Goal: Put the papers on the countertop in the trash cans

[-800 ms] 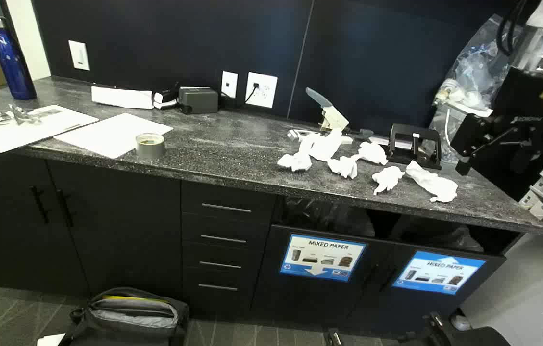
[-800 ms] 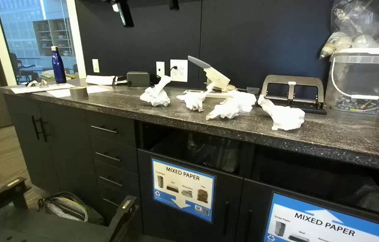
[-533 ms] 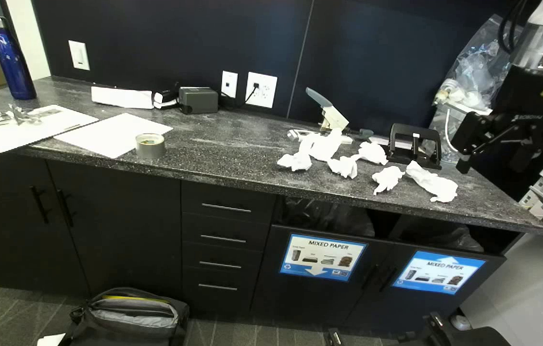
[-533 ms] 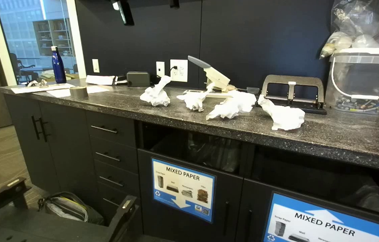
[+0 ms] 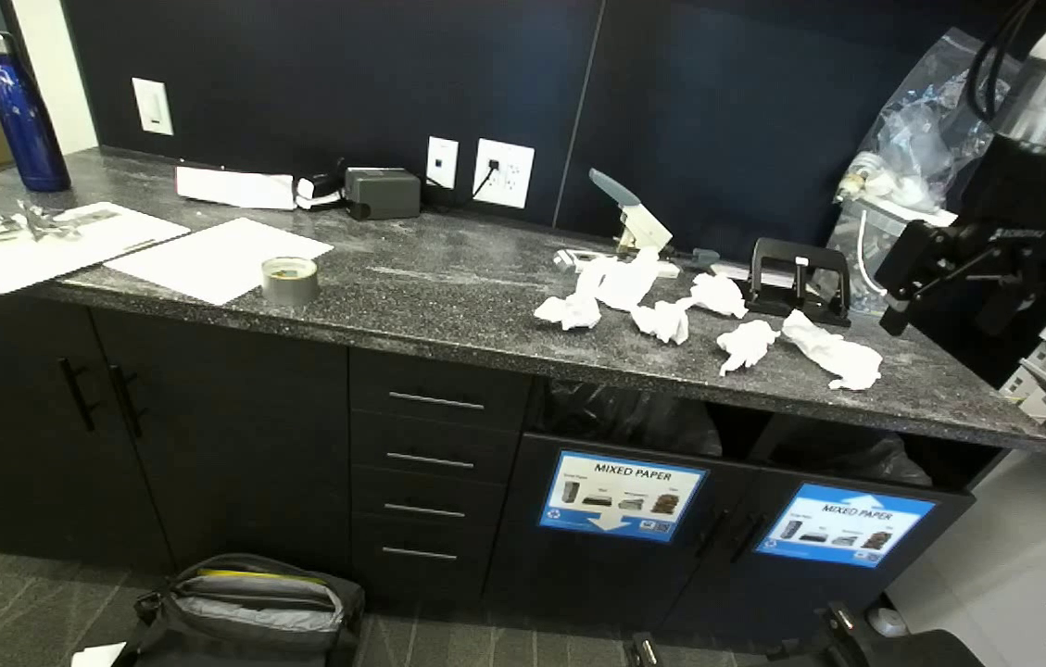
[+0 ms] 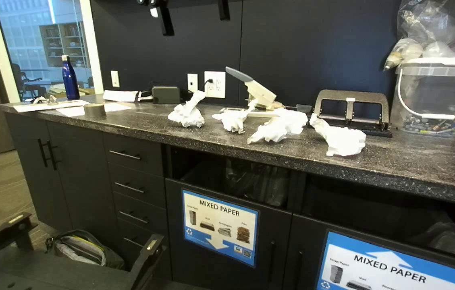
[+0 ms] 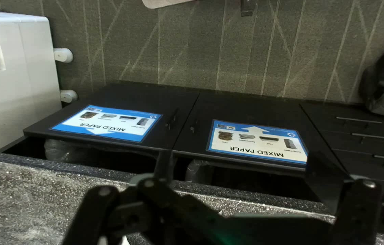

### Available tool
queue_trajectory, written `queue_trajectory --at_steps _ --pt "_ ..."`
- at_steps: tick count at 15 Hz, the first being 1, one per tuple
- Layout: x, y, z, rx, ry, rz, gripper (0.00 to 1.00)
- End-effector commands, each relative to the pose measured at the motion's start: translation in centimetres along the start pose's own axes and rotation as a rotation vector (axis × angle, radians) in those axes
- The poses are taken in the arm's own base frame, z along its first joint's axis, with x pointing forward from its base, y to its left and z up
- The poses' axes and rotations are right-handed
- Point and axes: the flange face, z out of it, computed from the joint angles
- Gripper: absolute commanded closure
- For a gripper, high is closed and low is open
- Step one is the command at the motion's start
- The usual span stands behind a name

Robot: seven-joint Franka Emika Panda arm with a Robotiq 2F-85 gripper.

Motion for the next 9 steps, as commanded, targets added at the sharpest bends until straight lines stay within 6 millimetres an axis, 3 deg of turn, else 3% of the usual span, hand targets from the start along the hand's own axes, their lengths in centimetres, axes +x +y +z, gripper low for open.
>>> queue_trajectory --at_steps 1,6,9 --pt "3.7 4.6 1.0 0.031 0.032 -0.068 0.0" --pt "9.6 11.7 3.5 0.057 0.018 -0.213 0.0" --pt "13.2 14.8 4.6 0.033 -0.003 -0.29 0.0"
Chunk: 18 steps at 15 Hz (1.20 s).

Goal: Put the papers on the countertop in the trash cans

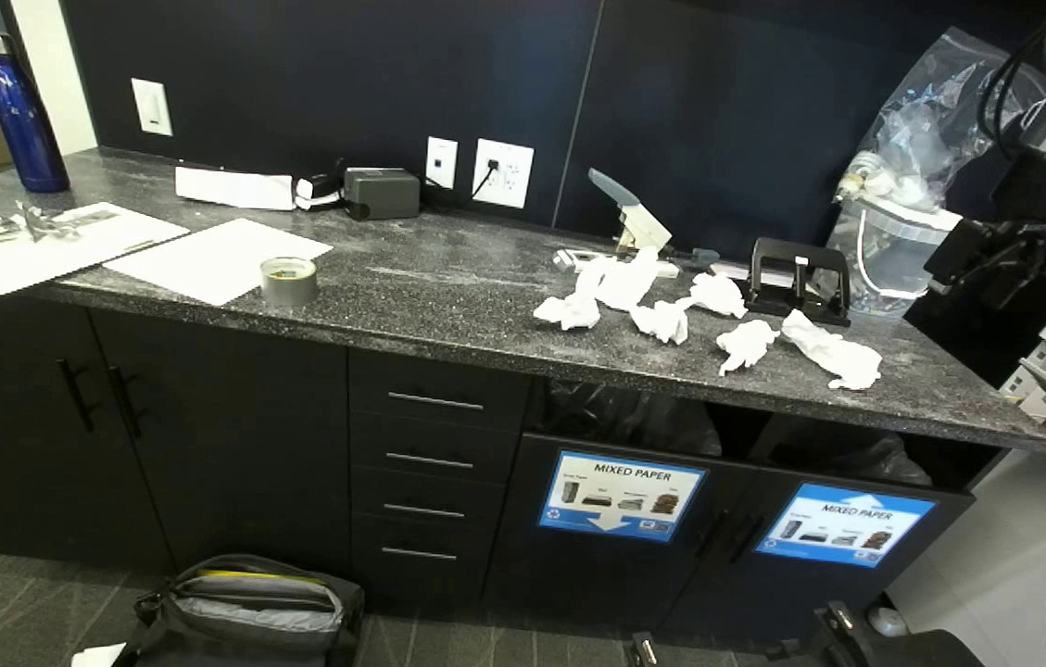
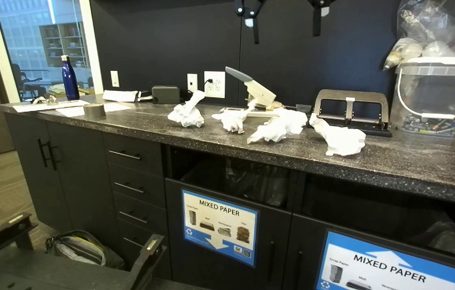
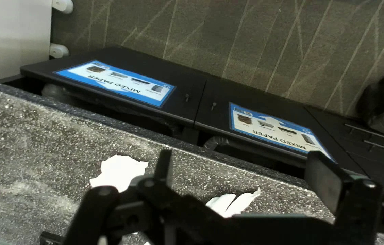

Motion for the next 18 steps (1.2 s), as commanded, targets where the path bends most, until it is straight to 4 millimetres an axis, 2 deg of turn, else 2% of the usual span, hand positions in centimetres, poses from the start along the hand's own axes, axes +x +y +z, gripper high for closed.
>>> queue_trajectory --at_steps 1,6,9,14,16,18 --pt "5.2 4.6 1.0 -0.028 -0.03 -0.108 0.0" --pt "9.9 7.9 3.5 -0.031 0.028 -0.186 0.0" --pt "11.6 9.0 6.5 0.027 0.054 -0.199 0.0" --pt "13.2 10.9 13.5 0.106 0.024 -0.229 0.0" --pt "14.4 11.6 15.3 0.097 0.01 -0.229 0.0" --pt "16.0 12.1 16.3 0.07 0.011 -0.234 0.0"
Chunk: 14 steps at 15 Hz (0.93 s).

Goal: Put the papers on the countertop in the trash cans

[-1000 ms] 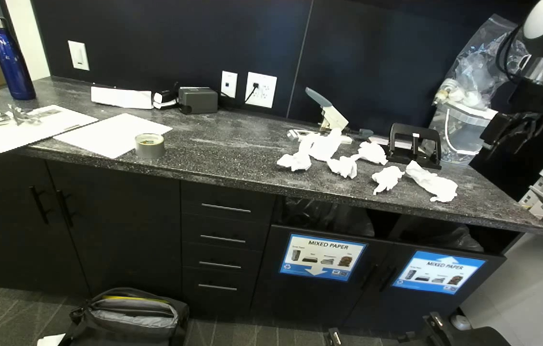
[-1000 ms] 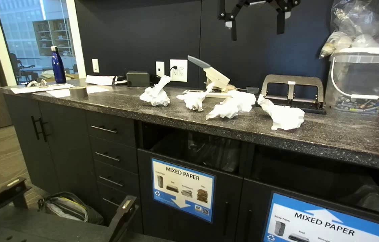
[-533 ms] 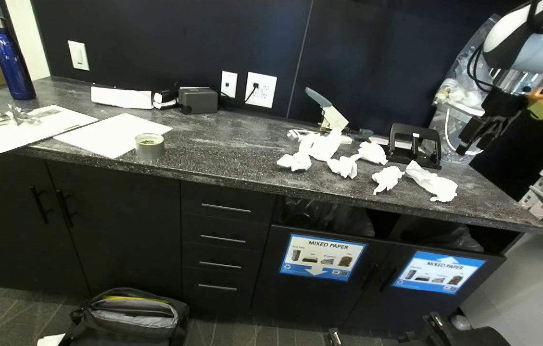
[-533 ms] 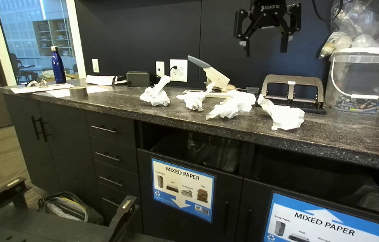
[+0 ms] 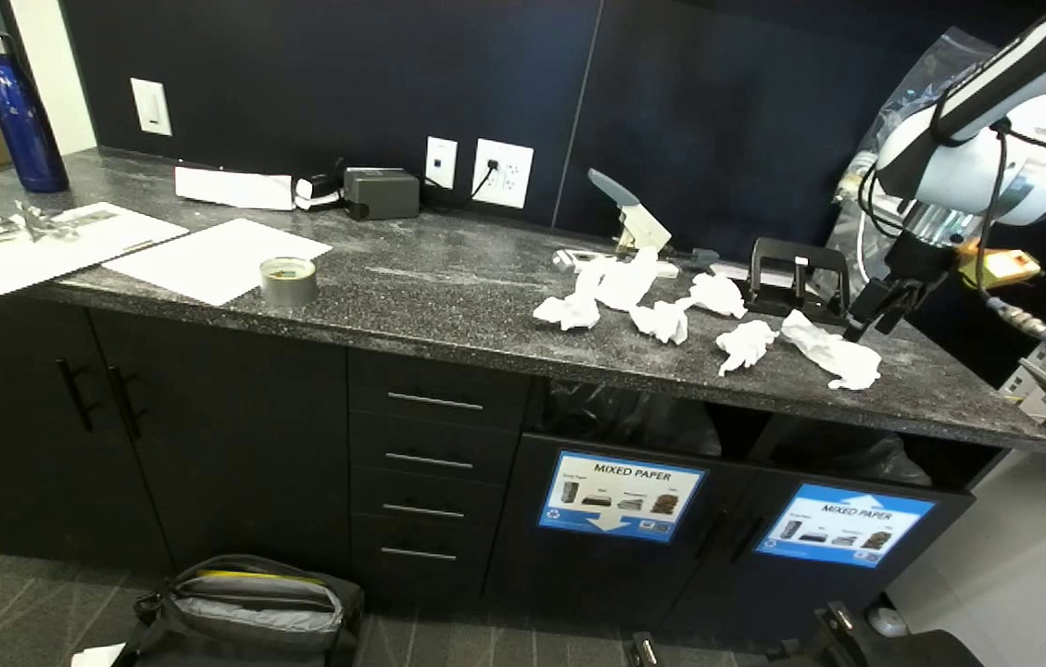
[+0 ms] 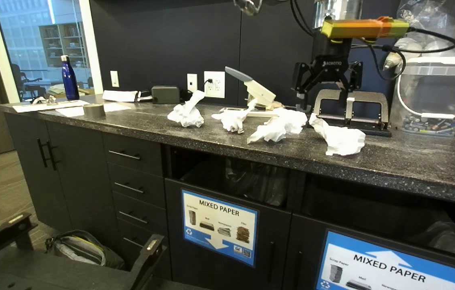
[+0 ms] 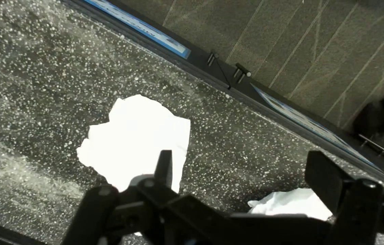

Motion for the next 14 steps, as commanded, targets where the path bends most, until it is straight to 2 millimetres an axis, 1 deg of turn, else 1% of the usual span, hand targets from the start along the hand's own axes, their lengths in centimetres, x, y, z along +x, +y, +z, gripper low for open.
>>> queue_trajectory --at_steps 1,5,7,11,14 --pt "3.3 2.5 0.9 -0.048 0.024 -0.025 0.0" --pt "5.9 3.7 1.6 -0.092 0.037 -0.058 0.0" --pt "6.7 4.3 2.1 -0.102 0.032 -0.068 0.0" --pt "7.2 5.7 3.8 -0.091 -0.005 -0.086 0.0" --pt "7.3 6.9 4.6 -0.086 -0.015 -0.084 0.0"
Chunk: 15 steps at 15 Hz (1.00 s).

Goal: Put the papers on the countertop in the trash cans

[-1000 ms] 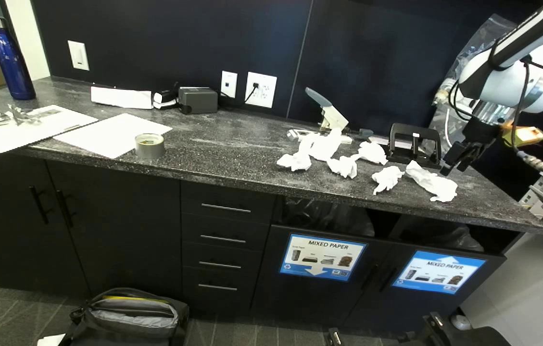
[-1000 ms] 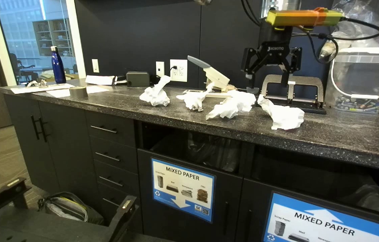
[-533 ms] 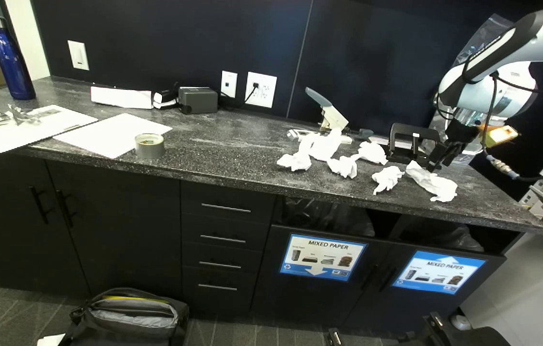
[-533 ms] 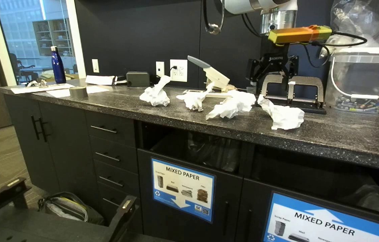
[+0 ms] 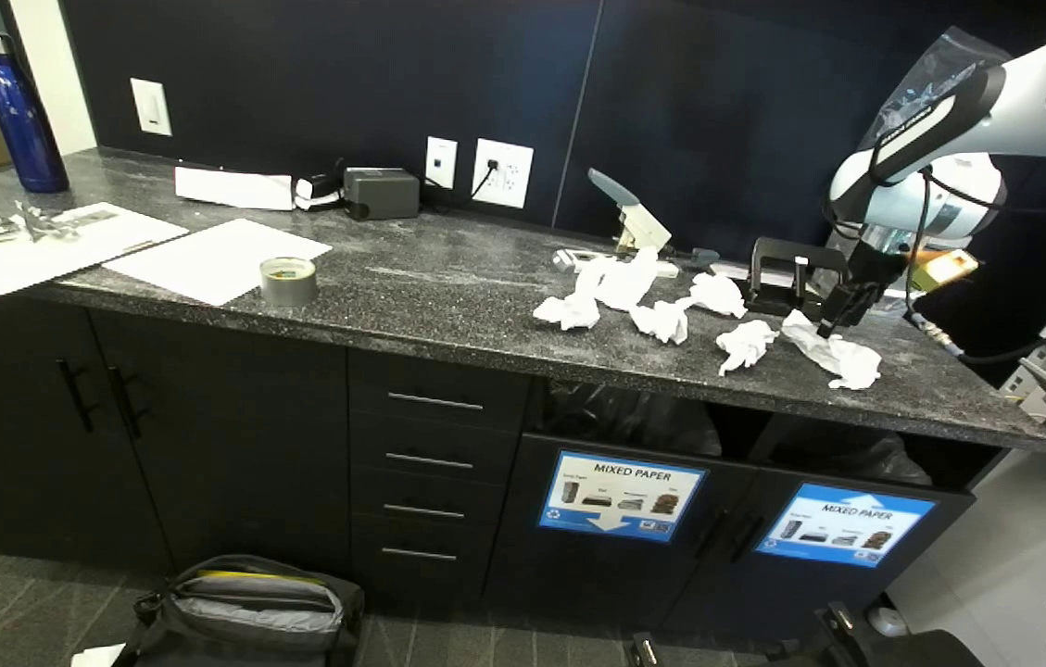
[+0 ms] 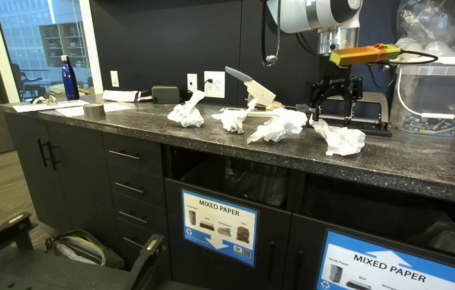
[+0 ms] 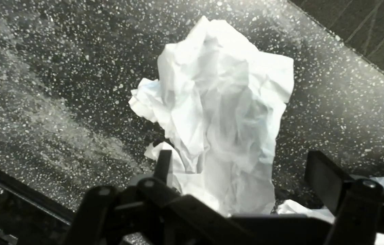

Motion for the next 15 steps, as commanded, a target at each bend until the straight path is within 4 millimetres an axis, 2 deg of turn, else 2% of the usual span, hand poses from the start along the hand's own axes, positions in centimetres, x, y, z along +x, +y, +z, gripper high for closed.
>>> queue_trajectory --at_steps 1,8,13,14,15 --pt "0.5 2.1 0.7 0.018 -0.009 -0.013 0.0" --pt "-1.1 4.3 3.4 0.166 -0.042 0.0 0.0" --pt "-1.5 5.3 4.9 0.211 -0.04 0.027 0.0" --pt "-1.5 5.5 5.0 0.215 -0.035 0.036 0.09" --pt "-1.5 5.7 5.1 0.219 -0.03 0.04 0.27"
